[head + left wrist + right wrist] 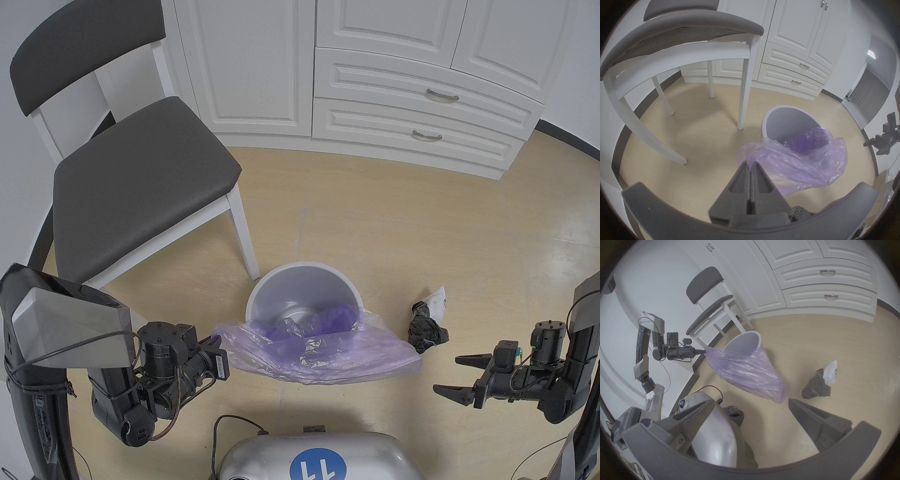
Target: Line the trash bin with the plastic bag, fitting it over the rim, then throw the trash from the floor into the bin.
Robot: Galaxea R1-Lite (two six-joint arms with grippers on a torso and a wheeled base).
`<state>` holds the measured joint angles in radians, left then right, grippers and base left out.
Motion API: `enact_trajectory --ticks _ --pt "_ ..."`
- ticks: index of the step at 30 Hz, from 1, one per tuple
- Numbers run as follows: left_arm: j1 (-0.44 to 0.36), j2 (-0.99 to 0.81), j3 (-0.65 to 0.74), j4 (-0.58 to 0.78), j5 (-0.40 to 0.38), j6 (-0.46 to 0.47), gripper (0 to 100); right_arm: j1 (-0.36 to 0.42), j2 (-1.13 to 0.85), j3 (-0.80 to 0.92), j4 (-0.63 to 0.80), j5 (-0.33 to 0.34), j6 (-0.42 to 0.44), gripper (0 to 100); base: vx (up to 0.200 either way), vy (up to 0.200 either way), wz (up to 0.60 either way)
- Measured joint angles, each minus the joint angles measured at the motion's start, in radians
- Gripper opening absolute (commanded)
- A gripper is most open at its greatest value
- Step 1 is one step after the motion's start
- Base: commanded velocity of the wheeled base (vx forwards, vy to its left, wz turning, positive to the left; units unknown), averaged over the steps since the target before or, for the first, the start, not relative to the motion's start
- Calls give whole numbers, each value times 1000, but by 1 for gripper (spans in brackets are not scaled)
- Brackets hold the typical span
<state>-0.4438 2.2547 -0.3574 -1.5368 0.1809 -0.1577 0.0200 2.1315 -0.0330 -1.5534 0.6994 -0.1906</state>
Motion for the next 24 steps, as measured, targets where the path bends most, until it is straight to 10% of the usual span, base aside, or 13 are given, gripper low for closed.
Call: enact_trajectory --ticks 9,17,23,24 --pt "1 3 -1 0 0 0 0 19 -63 5 1 -132 90 100 0 0 0" --pt "1 5 0 -1 0 -1 0 335 -138 -87 1 -651 226 100 0 0 0" --pt "0 5 1 -1 0 -1 0 610 -151 -165 2 -910 243 100 0 0 0" --pt "1 5 2 -1 1 -1 100 662 -151 -181 1 -952 233 100 0 0 0"
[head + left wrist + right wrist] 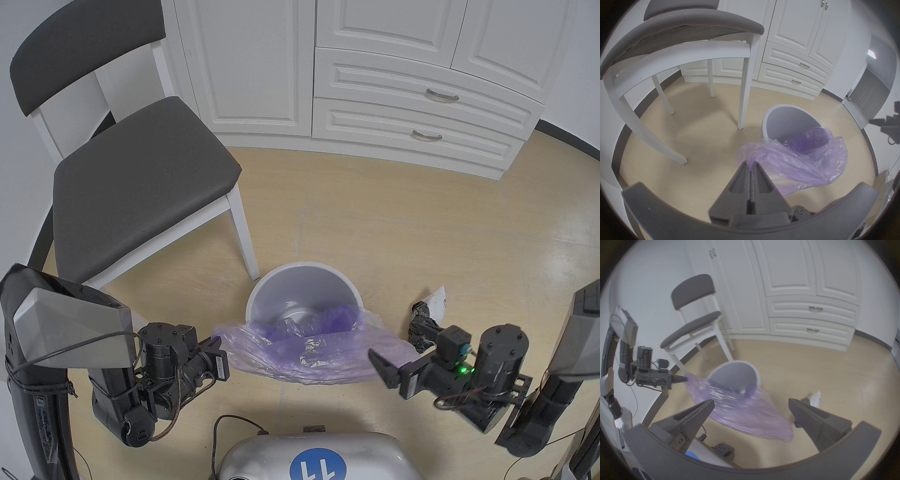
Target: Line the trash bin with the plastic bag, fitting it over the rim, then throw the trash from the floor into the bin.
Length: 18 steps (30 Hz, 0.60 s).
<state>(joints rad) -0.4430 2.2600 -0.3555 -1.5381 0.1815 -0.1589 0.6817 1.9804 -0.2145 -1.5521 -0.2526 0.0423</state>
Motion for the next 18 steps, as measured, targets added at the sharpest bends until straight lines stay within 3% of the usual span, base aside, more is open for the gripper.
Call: enact_trajectory --ticks 3,6,14,18 --pt "1 1 1 0 0 0 100 129 5 -58 0 -86 -75 100 0 0 0" --pt "1 0 3 0 0 0 100 216 20 -119 0 -115 -186 100 0 0 0" --pt "-2 -2 8 0 1 1 100 268 126 -253 4 -108 -235 100 0 0 0" --pt "-2 -4 9 0 1 3 100 264 191 -336 95 -132 -237 100 0 0 0"
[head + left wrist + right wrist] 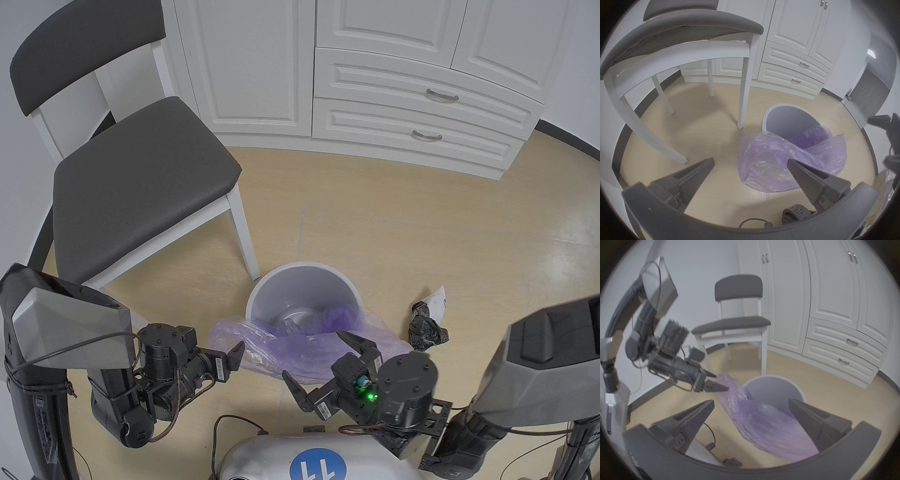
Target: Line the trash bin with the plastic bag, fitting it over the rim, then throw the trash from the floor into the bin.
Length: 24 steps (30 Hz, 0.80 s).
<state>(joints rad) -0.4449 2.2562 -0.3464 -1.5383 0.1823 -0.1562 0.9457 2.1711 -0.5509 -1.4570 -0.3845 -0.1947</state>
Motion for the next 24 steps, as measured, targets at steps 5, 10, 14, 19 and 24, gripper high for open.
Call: enact_trajectory --ticks 5,10,14,19,24 --pt "0 -1 1 0 0 1 100 -15 83 -108 107 -63 20 100 0 0 0" --pt "0 -2 1 0 1 1 100 -21 136 -181 131 -89 40 100 0 0 0" --pt "0 -3 1 0 1 1 100 -29 180 -252 161 -122 45 100 0 0 0" --pt "1 -3 0 0 1 1 100 -46 229 -297 177 -140 51 0 0 0 0" --pt "3 -3 -2 0 1 1 100 -61 247 -309 176 -153 52 0 0 0 0"
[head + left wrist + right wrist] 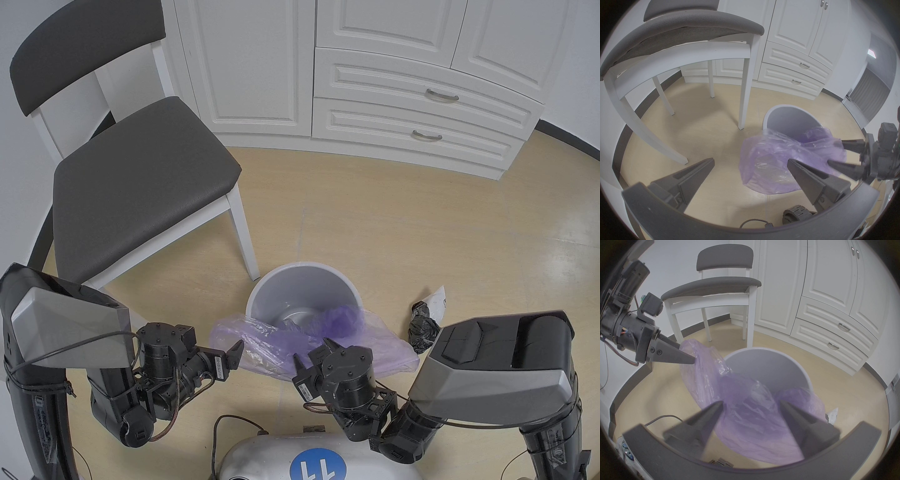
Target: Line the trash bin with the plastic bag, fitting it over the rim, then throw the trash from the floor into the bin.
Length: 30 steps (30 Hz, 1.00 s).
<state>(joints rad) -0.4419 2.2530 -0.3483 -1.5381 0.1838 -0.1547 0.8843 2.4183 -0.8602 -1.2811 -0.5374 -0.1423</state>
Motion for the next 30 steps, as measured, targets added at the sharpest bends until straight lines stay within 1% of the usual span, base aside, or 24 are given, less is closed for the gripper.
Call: enact_trajectory --ticks 7,14,20,30 --pt "1 -1 -2 0 0 0 100 -26 -11 -50 -3 0 -1 0 0 0 0" --pt "2 -1 -9 -1 2 0 100 -73 -14 -190 0 4 -1 0 0 0 0" --pt "2 -3 -13 -1 3 -2 100 -122 43 -415 5 2 -1 0 0 0 0" --pt "0 -4 -17 -2 3 -5 100 -198 216 -826 25 -13 -5 0 0 0 0"
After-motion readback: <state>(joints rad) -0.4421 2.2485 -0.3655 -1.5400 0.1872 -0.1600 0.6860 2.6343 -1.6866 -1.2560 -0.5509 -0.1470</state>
